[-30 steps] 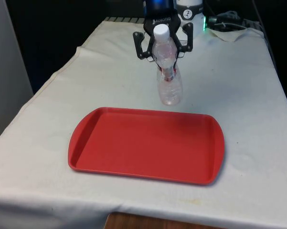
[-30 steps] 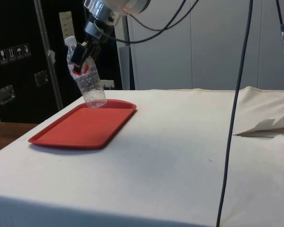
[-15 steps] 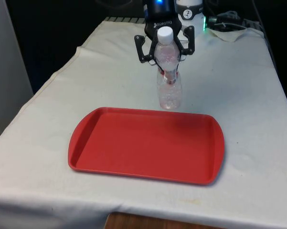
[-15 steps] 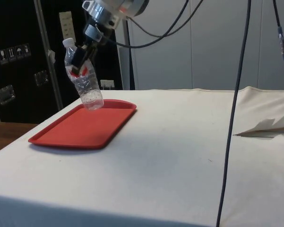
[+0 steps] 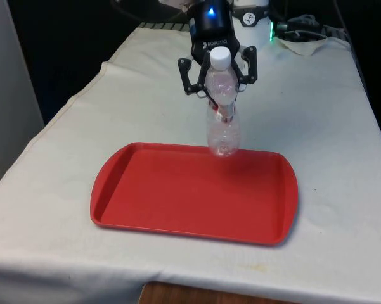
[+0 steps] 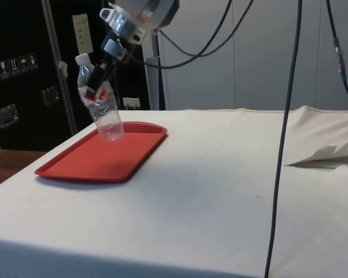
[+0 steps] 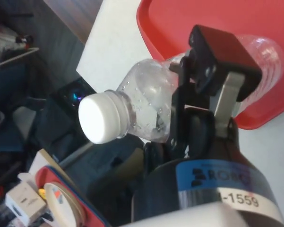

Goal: Place the bottle upright on the tray.

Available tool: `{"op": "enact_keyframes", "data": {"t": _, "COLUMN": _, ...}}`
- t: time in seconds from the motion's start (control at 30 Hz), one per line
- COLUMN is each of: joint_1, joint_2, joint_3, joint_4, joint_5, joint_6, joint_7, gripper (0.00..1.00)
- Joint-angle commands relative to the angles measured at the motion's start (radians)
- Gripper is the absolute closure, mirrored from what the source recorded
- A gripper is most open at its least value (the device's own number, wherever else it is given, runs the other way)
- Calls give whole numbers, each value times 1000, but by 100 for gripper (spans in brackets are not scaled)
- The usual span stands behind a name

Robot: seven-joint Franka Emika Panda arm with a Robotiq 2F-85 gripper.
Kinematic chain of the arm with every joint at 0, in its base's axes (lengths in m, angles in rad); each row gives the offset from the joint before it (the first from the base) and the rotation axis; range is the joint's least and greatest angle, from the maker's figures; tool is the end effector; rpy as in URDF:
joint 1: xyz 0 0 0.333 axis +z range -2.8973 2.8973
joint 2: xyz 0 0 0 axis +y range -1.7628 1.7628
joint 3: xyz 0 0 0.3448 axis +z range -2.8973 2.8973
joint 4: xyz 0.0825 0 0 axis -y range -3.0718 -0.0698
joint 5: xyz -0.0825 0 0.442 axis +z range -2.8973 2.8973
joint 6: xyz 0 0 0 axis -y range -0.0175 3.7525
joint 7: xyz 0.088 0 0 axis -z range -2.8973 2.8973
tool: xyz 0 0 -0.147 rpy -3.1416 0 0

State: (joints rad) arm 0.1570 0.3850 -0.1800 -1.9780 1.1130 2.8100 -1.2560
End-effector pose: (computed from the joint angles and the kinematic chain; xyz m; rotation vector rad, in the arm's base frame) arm 0.7040 -0.0436 0.2627 -2.7999 -0.3869 -0.9401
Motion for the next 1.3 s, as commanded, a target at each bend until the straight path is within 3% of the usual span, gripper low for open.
{"op": "enact_keyframes", "data": {"t": 0.0, "joint_1": -10, "joint_2": 6, "joint_3": 15, "joint_4": 19, "joint_5": 39, "joint_6": 6, "joint_7": -43, "gripper": 100}}
{"op": "enact_keyframes", "data": {"t": 0.13, "joint_1": -11, "joint_2": 23, "joint_3": 15, "joint_4": 34, "joint_5": 70, "joint_6": 4, "joint_7": -88, "gripper": 100}}
{"op": "enact_keyframes", "data": {"t": 0.17, "joint_1": -1, "joint_2": 20, "joint_3": 0, "joint_4": 15, "joint_5": 39, "joint_6": -1, "joint_7": -56, "gripper": 100}}
{"op": "enact_keyframes", "data": {"t": 0.2, "joint_1": -11, "joint_2": 28, "joint_3": 15, "joint_4": 37, "joint_5": 77, "joint_6": 3, "joint_7": -100, "gripper": 100}}
{"op": "enact_keyframes", "data": {"t": 0.43, "joint_1": -13, "joint_2": 62, "joint_3": 14, "joint_4": 69, "joint_5": 144, "joint_6": -6, "joint_7": -202, "gripper": 100}}
{"op": "enact_keyframes", "data": {"t": 0.47, "joint_1": -3, "joint_2": 61, "joint_3": 1, "joint_4": 52, "joint_5": 118, "joint_6": -7, "joint_7": -174, "gripper": 100}}
{"op": "enact_keyframes", "data": {"t": 0.5, "joint_1": -13, "joint_2": 65, "joint_3": 14, "joint_4": 72, "joint_5": 152, "joint_6": -7, "joint_7": -214, "gripper": 100}}
{"op": "enact_keyframes", "data": {"t": 0.7, "joint_1": -15, "joint_2": 90, "joint_3": 13, "joint_4": 95, "joint_5": 201, "joint_6": -20, "joint_7": -295, "gripper": 100}}
{"op": "enact_keyframes", "data": {"t": 0.73, "joint_1": -6, "joint_2": 88, "joint_3": 1, "joint_4": 78, "joint_5": 177, "joint_6": -24, "joint_7": -269, "gripper": 100}}
{"op": "enact_keyframes", "data": {"t": 0.77, "joint_1": -16, "joint_2": 94, "joint_3": 13, "joint_4": 99, "joint_5": 209, "joint_6": -22, "joint_7": -307, "gripper": 100}}
{"op": "enact_keyframes", "data": {"t": 1.0, "joint_1": -20, "joint_2": 122, "joint_3": 11, "joint_4": 122, "joint_5": 271, "joint_6": -42, "joint_7": -405, "gripper": 100}}
{"op": "enact_keyframes", "data": {"t": 1.03, "joint_1": -11, "joint_2": 117, "joint_3": 1, "joint_4": 104, "joint_5": 242, "joint_6": -44, "joint_7": -372, "gripper": 100}}
{"op": "enact_keyframes", "data": {"t": 1.07, "joint_1": -21, "joint_2": 125, "joint_3": 11, "joint_4": 125, "joint_5": 278, "joint_6": -45, "joint_7": -416, "gripper": 100}}
{"op": "enact_keyframes", "data": {"t": 1.27, "joint_1": -24, "joint_2": 146, "joint_3": 10, "joint_4": 138, "joint_5": 334, "joint_6": -63, "joint_7": -503, "gripper": 100}}
